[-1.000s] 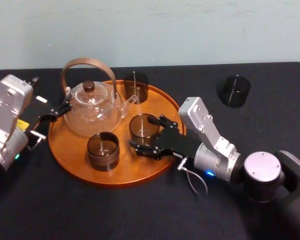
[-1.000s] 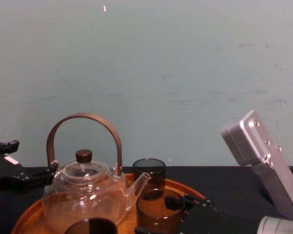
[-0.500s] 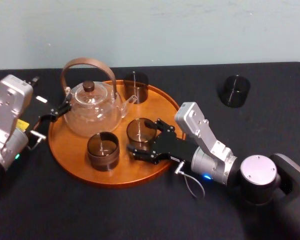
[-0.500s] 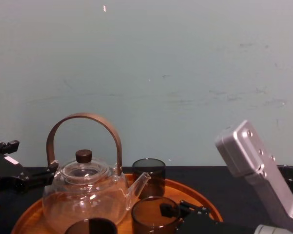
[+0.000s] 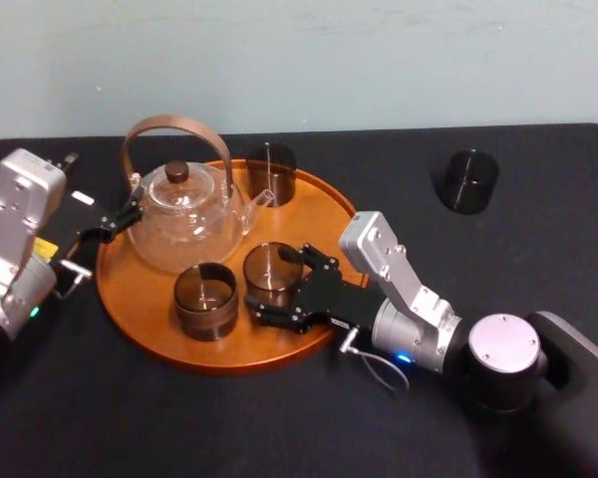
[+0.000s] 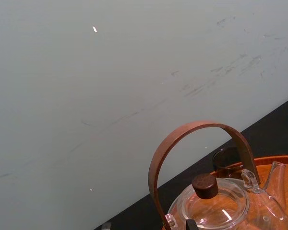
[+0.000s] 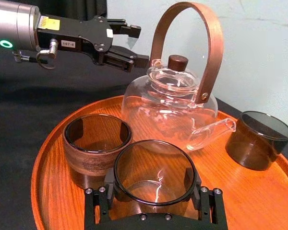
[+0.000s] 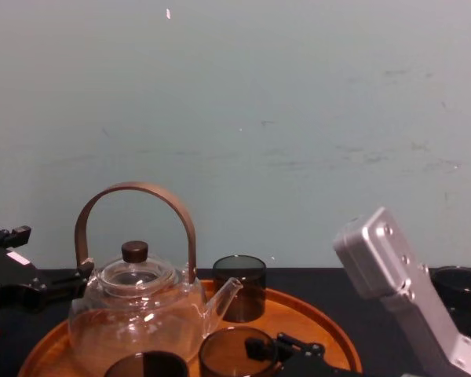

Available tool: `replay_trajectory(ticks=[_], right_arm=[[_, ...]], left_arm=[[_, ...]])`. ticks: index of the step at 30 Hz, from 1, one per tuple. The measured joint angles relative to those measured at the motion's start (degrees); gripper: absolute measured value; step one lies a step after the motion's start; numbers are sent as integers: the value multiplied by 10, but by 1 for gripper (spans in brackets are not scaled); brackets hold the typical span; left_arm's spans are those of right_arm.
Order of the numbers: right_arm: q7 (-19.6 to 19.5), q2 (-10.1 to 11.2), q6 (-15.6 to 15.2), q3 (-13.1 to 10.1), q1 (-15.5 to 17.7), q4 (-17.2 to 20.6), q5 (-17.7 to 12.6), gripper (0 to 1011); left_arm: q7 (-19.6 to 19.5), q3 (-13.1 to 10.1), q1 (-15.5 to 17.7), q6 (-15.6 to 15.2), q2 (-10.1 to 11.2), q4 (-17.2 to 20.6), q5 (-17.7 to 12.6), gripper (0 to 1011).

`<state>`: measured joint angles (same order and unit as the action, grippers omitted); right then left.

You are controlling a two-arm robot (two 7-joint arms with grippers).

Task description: Pick up the glass from the table and place it on the tray.

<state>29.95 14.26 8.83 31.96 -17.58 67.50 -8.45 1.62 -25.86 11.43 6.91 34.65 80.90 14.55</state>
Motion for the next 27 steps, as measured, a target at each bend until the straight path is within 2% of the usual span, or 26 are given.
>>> replay_trajectory(ticks=[27], right_arm=[[3, -9, 5, 2, 0, -22, -9, 912]], left_arm=[[0, 0, 0, 0, 0, 0, 0, 1010]])
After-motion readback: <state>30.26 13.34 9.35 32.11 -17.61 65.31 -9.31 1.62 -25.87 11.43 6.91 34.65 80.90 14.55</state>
